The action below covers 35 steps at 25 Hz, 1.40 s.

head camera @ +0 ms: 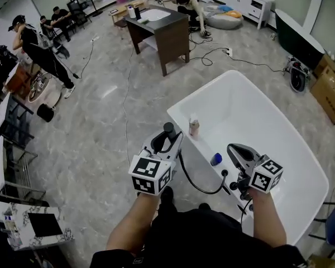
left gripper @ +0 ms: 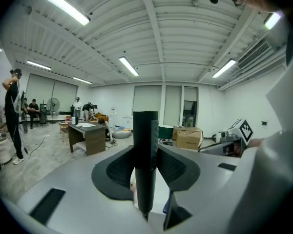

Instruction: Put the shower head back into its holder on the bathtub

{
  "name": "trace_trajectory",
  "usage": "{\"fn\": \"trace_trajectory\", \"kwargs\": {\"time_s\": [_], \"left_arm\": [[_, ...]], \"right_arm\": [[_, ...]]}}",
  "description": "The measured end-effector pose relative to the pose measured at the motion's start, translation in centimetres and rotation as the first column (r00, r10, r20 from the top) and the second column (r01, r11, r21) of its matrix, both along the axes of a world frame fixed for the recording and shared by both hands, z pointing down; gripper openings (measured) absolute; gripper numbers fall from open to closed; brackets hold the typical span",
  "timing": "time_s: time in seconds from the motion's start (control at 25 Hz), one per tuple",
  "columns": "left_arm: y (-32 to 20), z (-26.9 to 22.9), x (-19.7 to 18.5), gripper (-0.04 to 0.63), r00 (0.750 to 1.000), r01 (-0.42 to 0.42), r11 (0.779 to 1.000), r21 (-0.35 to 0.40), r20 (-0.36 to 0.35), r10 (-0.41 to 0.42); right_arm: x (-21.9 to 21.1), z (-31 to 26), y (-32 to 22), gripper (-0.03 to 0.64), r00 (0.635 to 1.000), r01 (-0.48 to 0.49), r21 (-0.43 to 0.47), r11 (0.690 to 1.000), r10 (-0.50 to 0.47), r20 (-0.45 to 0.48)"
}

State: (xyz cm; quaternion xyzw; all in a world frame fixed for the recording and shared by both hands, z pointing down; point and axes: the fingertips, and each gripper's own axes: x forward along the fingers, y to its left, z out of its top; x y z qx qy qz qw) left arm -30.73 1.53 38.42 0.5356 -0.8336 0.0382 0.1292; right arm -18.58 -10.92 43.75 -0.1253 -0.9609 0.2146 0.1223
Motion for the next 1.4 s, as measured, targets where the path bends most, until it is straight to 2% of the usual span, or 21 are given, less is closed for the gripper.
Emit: {"fn": "trace_trajectory", "kwargs": {"time_s": [0.12,0.2,0.36,0.48,0.68,0.88,1.12,1.4], "left_arm": [[-1.4,-0.1,-1.0,0.147,0.993,-0.116,0.993,-0.018,0.028,0.116],[-2.0,0.2,-1.8,0.147,0.983,-0.181,0.983,-0.011,0.021,0.182],[-3.1,0.5,-3.8,0.147,0.961,-0.277,0.961,0.009,0.000,0.277],[-4.1,0.3,-4.4,0.147,0.942,-0.336,0.942,0.016,-0.002,0.336],[-6.5,-0.2,-3.3,0.147,0.918,-0.395,0.918,0.040,-0.028,0.396],[-9.5,-1.2,0.0,0.147,0.878,-0.478,0.877,0.045,-0.013,0.479],[-12.2,-2.8,2.5,0.147,0.848,-0.530,0.846,0.058,0.013,0.531],[-14.1,-4.7,4.7,0.147,0.827,-0.562,0.824,0.064,0.044,0.561]], "right_arm": [[-1.1,-1.0,0.2,0.017,0.996,-0.086,0.009,0.996,0.086,0.005],[-2.2,-1.1,1.0,0.017,0.992,-0.126,0.021,0.992,0.126,0.001],[-3.6,-0.6,2.4,0.017,0.980,-0.200,0.015,0.980,0.200,-0.017],[-2.5,0.0,2.8,0.017,0.963,-0.268,0.012,0.963,0.268,-0.038],[1.3,0.0,1.4,0.017,0.927,-0.372,0.011,0.928,0.372,-0.054],[5.2,-0.3,-1.2,0.017,0.886,-0.463,0.006,0.886,0.463,-0.036],[8.3,0.9,-1.6,0.017,0.863,-0.504,-0.016,0.864,0.503,-0.049],[10.3,1.1,-2.7,0.017,0.847,-0.531,-0.028,0.847,0.529,-0.050]]}}
